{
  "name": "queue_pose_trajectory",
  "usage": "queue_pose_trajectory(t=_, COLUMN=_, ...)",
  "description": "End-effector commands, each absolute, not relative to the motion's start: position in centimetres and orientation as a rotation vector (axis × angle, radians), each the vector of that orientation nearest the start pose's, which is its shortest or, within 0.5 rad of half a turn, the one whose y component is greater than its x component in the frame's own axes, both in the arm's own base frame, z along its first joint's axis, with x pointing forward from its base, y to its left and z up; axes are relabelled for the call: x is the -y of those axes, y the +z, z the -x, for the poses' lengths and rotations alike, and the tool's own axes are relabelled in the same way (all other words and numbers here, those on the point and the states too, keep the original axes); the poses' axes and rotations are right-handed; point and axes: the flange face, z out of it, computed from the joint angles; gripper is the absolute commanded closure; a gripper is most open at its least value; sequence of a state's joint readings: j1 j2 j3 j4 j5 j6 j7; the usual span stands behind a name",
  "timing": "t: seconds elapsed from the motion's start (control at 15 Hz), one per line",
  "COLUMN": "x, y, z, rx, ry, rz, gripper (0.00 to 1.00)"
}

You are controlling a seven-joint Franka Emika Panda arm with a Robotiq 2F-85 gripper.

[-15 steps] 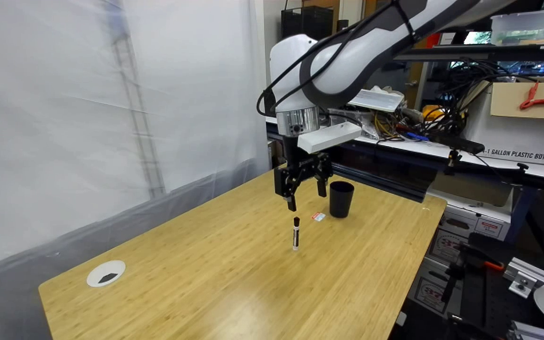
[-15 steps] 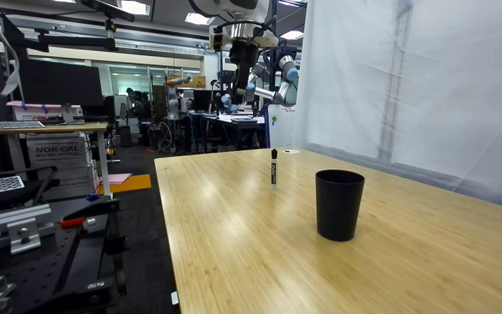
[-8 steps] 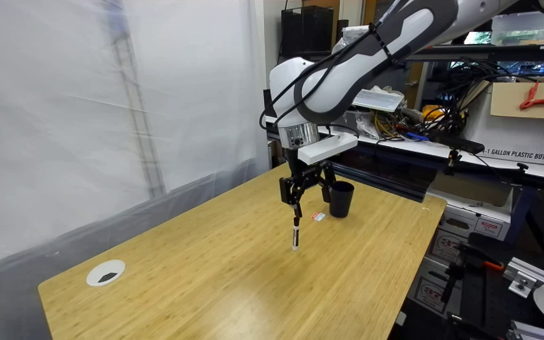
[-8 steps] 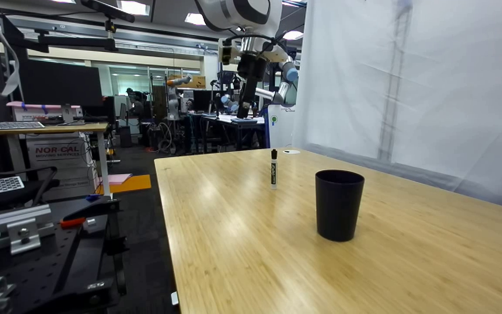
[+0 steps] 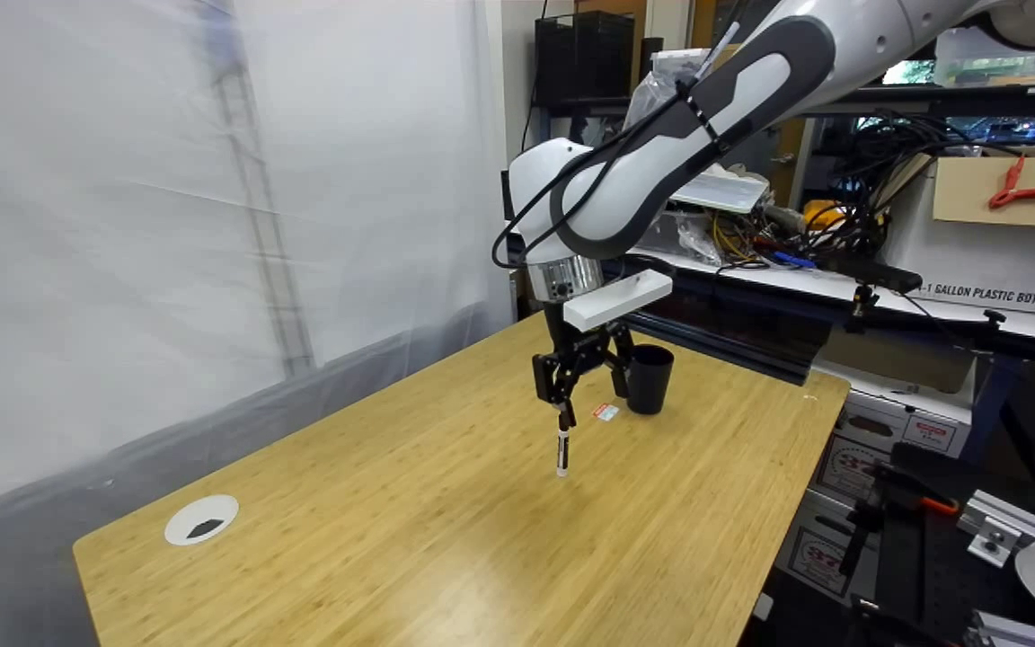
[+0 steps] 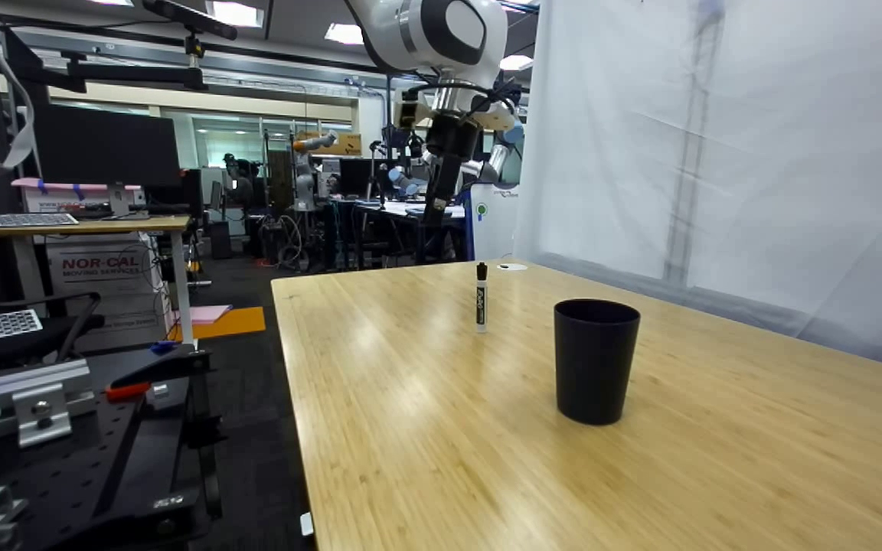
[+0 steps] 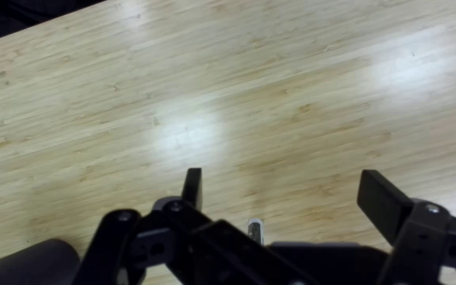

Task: Pick up the marker and place it in the cup

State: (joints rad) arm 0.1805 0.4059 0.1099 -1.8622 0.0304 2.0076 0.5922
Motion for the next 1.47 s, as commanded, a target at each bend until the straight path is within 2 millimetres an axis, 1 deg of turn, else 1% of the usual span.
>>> queue_pose_trajectory(t=0.0, x=-16.9, y=28.5, z=-61.0, rx=-0.487, ry=0.396, rz=3.107, gripper=0.0)
queue_pose_trajectory(t=0.13, x=-16.4, y=28.7, z=-62.7, rx=-0.509, ry=0.382, rz=3.104, gripper=0.0)
queue_pose_trajectory(t=0.2, x=-16.4, y=29.2, z=-63.1, rx=-0.52, ry=0.38, rz=3.098, gripper=0.0)
queue_pose_trajectory(t=0.27, x=-16.2, y=28.6, z=-62.2, rx=-0.527, ry=0.35, rz=3.104, gripper=0.0)
queue_pose_trajectory(t=0.33, x=-16.2, y=28.8, z=-62.7, rx=-0.532, ry=0.344, rz=3.101, gripper=0.0)
queue_pose_trajectory(t=0.4, x=-16.5, y=29.4, z=-62.1, rx=-0.522, ry=0.342, rz=3.092, gripper=0.0)
queue_pose_trajectory(t=0.53, x=-18.1, y=31.9, z=-59.1, rx=-0.521, ry=0.336, rz=3.084, gripper=0.0)
queue_pose_trajectory(t=0.6, x=-19.5, y=33.6, z=-57.0, rx=-0.503, ry=0.335, rz=3.082, gripper=0.0)
queue_pose_trajectory(t=0.67, x=-20.9, y=34.8, z=-55.7, rx=-0.486, ry=0.328, rz=3.096, gripper=0.0)
queue_pose_trajectory(t=0.73, x=-22.7, y=36.4, z=-53.7, rx=-0.459, ry=0.325, rz=3.11, gripper=0.0)
queue_pose_trajectory(t=0.8, x=-24.5, y=37.8, z=-51.2, rx=-0.433, ry=0.346, rz=3.125, gripper=0.0)
queue_pose_trajectory(t=0.87, x=-25.9, y=38.7, z=-49.2, rx=-0.43, ry=0.36, rz=3.125, gripper=0.0)
queue_pose_trajectory(t=0.93, x=-26.9, y=39.3, z=-48.0, rx=-0.442, ry=0.368, rz=3.128, gripper=0.0)
queue_pose_trajectory(t=1.0, x=-27.1, y=39.5, z=-47.3, rx=-0.452, ry=0.365, rz=3.132, gripper=0.0)
queue_pose_trajectory(t=1.07, x=-27.1, y=39.7, z=-47.0, rx=-0.464, ry=0.356, rz=3.135, gripper=0.0)
queue_pose_trajectory(t=1.2, x=-25.4, y=38.6, z=-48.1, rx=-0.508, ry=0.36, rz=3.135, gripper=0.0)
queue_pose_trajectory(t=1.4, x=-21.8, y=36.3, z=-51.5, rx=-0.575, ry=0.361, rz=3.124, gripper=0.0)
